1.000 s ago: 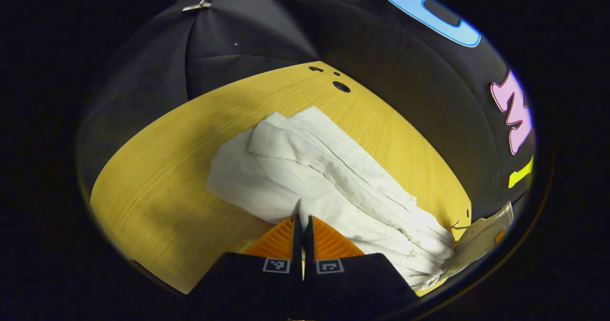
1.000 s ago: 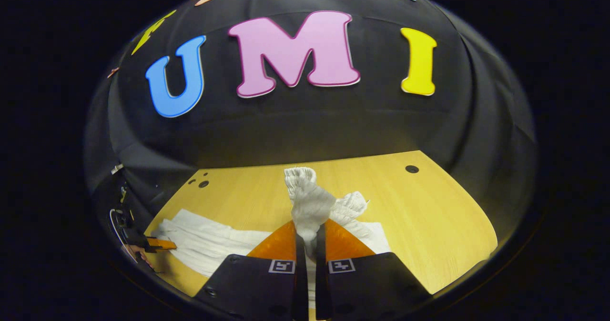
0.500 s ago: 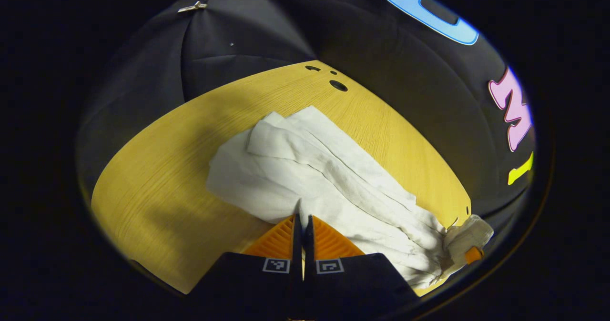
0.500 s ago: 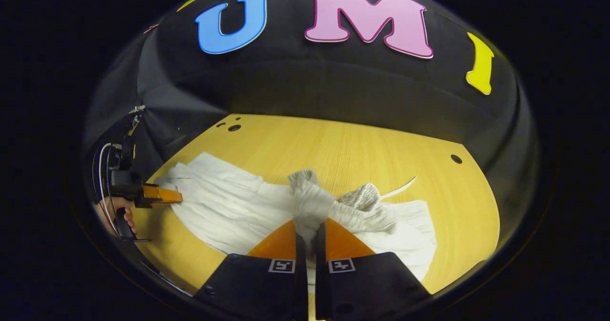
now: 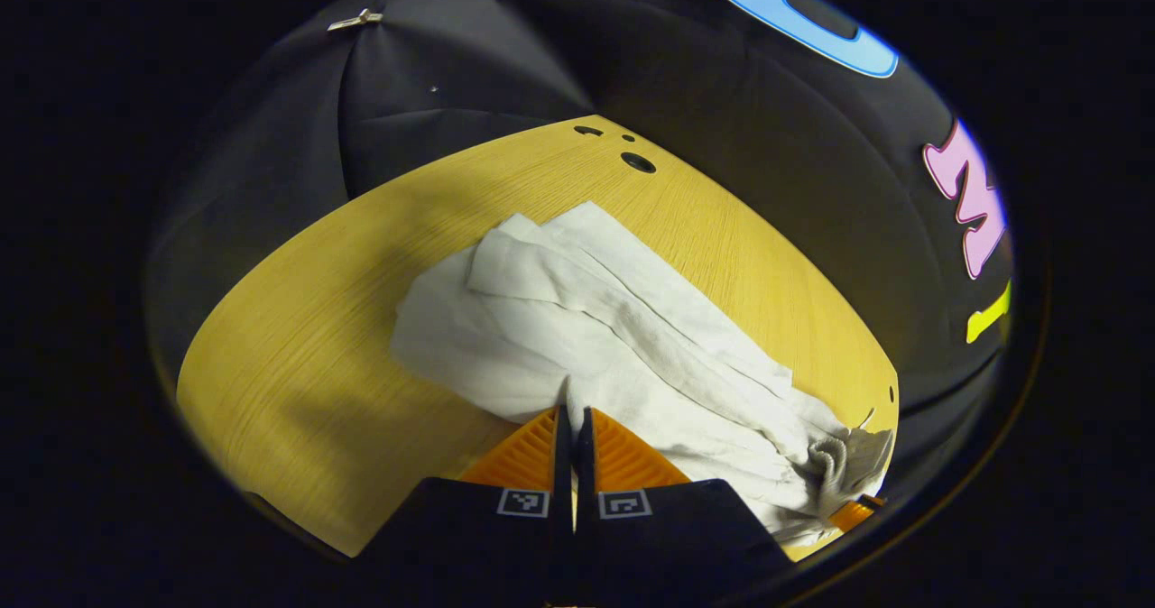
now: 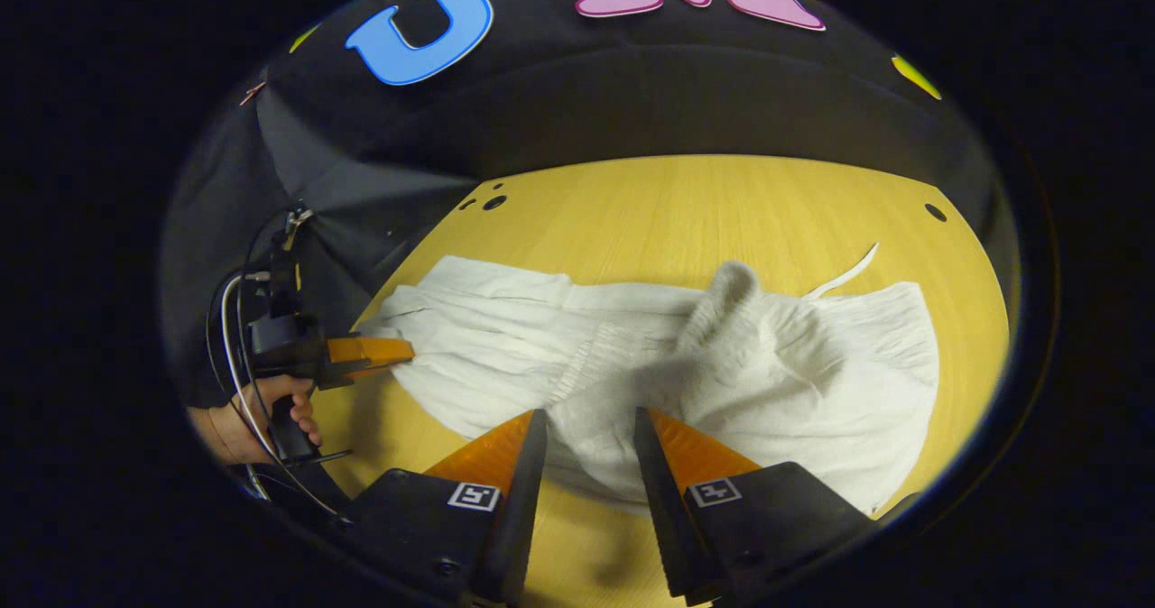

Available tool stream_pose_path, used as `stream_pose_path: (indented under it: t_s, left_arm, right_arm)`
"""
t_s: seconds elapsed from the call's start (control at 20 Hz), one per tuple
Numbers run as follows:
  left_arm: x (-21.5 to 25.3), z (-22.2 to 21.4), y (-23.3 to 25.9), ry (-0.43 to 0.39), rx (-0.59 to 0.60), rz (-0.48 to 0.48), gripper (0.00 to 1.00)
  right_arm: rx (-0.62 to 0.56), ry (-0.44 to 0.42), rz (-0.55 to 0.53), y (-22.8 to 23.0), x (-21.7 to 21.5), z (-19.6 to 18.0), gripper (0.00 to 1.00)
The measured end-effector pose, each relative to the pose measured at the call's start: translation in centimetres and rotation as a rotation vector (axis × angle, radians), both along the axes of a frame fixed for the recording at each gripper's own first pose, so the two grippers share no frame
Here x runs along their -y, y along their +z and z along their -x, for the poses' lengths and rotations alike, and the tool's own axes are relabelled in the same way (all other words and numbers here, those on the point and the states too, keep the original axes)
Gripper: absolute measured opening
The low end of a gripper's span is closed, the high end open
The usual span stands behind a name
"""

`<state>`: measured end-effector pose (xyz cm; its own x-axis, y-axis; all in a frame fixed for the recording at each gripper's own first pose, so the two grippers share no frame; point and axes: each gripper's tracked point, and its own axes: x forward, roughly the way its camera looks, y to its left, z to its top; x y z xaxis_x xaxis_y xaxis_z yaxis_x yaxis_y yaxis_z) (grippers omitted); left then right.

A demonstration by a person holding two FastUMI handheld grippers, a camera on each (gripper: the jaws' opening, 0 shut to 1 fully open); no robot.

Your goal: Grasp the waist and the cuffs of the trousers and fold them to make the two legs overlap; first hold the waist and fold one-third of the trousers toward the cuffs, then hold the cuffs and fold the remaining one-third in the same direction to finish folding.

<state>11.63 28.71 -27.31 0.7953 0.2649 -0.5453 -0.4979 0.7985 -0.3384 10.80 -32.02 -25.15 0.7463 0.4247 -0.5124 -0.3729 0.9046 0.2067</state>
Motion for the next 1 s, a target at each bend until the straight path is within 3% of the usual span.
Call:
stream_pose_path:
  t_s: [0.1,0.25,0.6,1.0]
  left_arm:
    - [0.0,0.0,0.0,0.003,0.003,0.004,0.06]
    - [-0.1,0.0,0.2,0.008,0.013,0.015,0.06]
    - [0.2,-0.1,2.2,0.009,0.109,0.077,0.06]
    - [3.5,-1.5,8.4,-0.069,0.260,0.021,0.05]
  right_arm:
    - [-0.018,0.049,-0.024,0.1,-1.0,1.7,0.64]
    - [-0.027,0.017,-0.060,0.2,-0.1,1.9,0.65]
    - [-0.012,-0.201,-0.140,1.5,9.1,1.9,0.65]
    - [0.024,-0.403,-0.205,2.8,18.9,3.5,0.65]
